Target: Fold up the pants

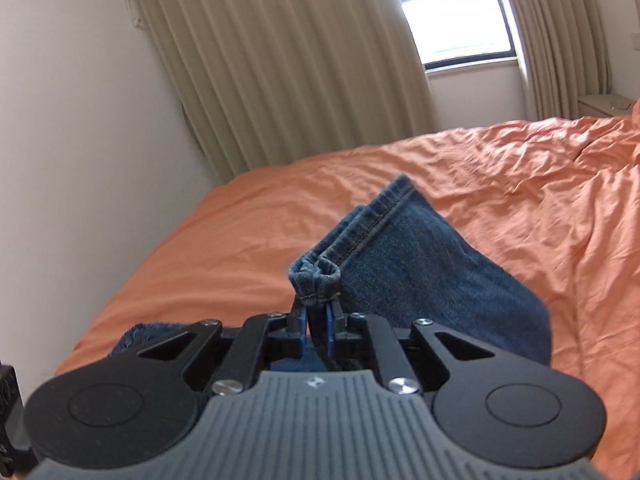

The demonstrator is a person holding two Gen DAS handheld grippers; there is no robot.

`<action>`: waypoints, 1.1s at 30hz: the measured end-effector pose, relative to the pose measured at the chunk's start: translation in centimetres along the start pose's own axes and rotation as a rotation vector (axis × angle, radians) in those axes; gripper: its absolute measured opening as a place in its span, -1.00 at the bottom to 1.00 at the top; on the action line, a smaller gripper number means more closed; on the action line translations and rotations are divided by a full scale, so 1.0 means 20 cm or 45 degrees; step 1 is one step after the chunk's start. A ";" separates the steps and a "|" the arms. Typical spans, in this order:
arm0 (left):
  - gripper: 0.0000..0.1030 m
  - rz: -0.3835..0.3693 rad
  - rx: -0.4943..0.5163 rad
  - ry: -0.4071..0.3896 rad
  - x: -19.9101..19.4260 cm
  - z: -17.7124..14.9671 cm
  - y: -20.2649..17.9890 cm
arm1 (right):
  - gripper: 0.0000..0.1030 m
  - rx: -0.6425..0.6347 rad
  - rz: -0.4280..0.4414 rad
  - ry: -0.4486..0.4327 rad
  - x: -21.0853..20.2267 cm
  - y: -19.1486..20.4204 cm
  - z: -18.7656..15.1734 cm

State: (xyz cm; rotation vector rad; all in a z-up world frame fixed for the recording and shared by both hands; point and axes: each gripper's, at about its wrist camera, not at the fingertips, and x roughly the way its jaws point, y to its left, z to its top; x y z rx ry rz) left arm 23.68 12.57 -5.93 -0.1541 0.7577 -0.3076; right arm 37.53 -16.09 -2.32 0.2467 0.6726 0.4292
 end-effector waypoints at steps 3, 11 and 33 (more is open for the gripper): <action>-0.77 0.006 -0.067 0.025 0.00 -0.04 0.13 | -0.93 -0.027 0.029 0.164 0.20 0.12 -0.24; -0.32 -0.051 -0.158 0.083 0.04 -0.15 0.22 | -0.78 -0.111 -0.025 0.400 0.42 0.13 -0.68; 0.23 -0.369 -0.711 0.097 0.76 0.09 0.32 | 0.08 -0.044 -0.199 0.100 0.05 -0.41 -0.50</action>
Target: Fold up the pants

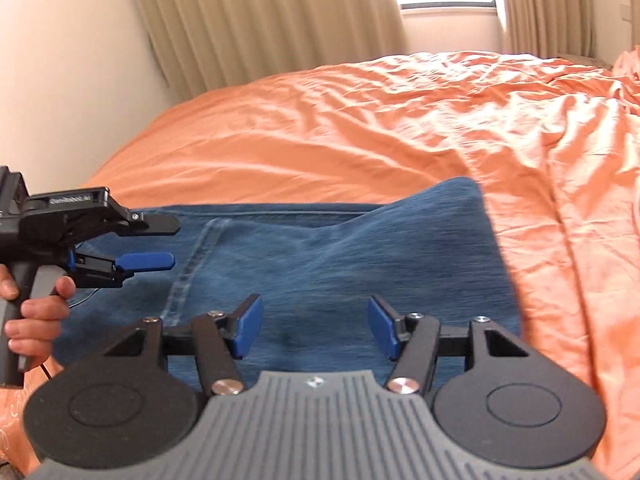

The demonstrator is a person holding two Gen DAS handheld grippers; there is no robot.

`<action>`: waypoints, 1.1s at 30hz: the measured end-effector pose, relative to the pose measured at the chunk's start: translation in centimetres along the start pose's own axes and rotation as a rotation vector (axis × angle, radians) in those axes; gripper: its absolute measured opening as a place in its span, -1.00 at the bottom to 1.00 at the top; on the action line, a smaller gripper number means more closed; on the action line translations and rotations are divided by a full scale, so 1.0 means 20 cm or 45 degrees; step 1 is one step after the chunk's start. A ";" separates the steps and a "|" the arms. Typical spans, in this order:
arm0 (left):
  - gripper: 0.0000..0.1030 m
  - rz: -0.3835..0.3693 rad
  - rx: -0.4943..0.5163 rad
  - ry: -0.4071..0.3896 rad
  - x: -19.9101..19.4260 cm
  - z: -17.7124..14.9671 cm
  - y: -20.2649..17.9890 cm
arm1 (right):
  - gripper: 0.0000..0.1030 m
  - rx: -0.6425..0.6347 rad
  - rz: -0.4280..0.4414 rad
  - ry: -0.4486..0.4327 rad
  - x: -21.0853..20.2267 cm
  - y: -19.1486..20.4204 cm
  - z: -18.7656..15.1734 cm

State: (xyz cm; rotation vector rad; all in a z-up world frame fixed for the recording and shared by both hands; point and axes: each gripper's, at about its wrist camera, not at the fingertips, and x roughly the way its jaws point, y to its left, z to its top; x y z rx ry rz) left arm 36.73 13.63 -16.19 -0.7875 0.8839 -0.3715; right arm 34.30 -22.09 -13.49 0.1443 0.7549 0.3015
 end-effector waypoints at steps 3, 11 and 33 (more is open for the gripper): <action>-0.05 -0.005 -0.018 0.041 0.09 0.03 0.03 | 0.08 -0.008 -0.034 -0.018 -0.03 -0.10 0.00; -0.88 0.079 0.296 -0.092 0.06 -0.04 -0.15 | 0.06 -0.008 -0.097 -0.045 -0.09 -0.32 0.00; -0.88 0.296 0.560 -0.049 0.17 -0.04 -0.12 | -1.00 -0.056 -0.149 0.141 0.60 -0.53 0.28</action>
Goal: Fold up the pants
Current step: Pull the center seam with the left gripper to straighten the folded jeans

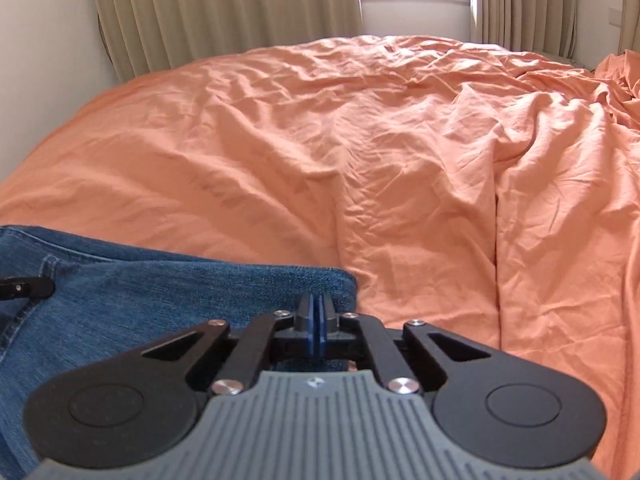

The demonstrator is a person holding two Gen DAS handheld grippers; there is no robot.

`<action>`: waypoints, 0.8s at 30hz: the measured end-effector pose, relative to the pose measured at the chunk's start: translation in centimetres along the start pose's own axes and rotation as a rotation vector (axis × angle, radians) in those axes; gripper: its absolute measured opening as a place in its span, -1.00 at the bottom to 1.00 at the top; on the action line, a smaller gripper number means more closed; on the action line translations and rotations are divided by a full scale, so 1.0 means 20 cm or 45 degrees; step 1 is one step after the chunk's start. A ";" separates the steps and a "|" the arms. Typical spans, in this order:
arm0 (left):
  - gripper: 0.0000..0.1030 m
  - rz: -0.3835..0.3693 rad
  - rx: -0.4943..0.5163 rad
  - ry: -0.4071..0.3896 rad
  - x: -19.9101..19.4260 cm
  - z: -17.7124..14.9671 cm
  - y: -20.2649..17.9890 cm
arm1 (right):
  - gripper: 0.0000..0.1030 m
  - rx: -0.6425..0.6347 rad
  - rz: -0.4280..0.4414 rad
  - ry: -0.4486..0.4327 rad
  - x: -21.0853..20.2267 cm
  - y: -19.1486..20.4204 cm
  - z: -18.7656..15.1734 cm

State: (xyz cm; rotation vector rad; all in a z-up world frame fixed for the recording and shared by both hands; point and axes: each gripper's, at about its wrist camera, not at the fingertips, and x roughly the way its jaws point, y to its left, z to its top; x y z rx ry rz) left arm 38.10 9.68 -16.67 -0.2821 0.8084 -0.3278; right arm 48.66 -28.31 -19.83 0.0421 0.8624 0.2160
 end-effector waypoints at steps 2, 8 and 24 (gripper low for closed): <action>-0.87 -0.011 -0.017 0.009 0.02 0.00 0.02 | -1.00 0.003 0.003 0.012 0.03 -0.01 -0.01; -0.63 0.017 -0.018 0.030 0.00 0.00 0.01 | -1.00 -0.002 -0.020 0.026 -0.03 0.02 0.02; -0.25 0.165 0.055 0.025 -0.36 -0.32 -0.26 | -0.99 0.003 -0.021 -0.082 -0.65 0.16 -0.56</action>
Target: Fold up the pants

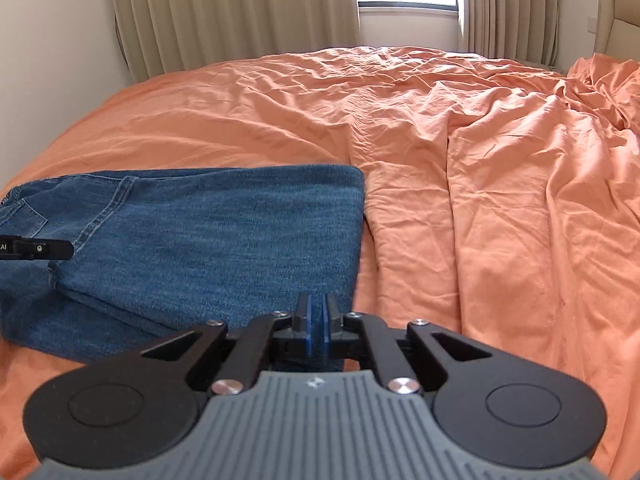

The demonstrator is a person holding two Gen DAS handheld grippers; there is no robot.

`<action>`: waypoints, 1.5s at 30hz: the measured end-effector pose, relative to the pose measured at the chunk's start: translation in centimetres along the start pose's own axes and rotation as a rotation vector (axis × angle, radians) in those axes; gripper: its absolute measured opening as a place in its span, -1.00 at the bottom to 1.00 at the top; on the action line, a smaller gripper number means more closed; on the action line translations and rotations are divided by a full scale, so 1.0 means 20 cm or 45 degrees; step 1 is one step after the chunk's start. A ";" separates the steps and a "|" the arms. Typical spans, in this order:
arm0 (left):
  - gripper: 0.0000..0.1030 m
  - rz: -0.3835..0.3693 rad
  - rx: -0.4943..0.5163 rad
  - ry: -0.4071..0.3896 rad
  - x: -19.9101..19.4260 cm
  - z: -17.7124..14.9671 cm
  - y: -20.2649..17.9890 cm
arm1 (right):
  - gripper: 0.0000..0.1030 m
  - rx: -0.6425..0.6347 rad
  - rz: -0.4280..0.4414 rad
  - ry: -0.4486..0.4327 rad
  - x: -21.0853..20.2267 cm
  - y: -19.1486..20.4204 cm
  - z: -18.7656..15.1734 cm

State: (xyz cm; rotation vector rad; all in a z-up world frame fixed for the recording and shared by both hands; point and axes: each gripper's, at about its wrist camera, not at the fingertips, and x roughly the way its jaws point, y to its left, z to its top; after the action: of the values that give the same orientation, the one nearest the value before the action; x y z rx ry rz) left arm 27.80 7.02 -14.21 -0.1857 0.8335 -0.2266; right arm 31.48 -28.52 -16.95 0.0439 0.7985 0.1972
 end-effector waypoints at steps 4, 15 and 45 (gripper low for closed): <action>-0.26 0.041 0.033 0.040 0.05 -0.06 0.00 | -1.00 0.036 0.036 0.073 0.06 -0.01 -0.06; -0.22 0.033 0.021 0.028 0.02 -0.11 0.02 | -1.00 -0.079 0.021 0.031 0.09 0.03 -0.11; 0.60 0.118 -1.330 -0.573 -0.61 -0.31 1.55 | -0.38 -0.854 0.465 0.102 0.35 0.99 0.50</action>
State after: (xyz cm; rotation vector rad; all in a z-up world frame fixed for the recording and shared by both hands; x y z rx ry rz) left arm 19.11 39.61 -17.36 -1.1305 0.4383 0.3550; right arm 40.26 -7.47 -12.63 -0.4561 0.7664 0.8078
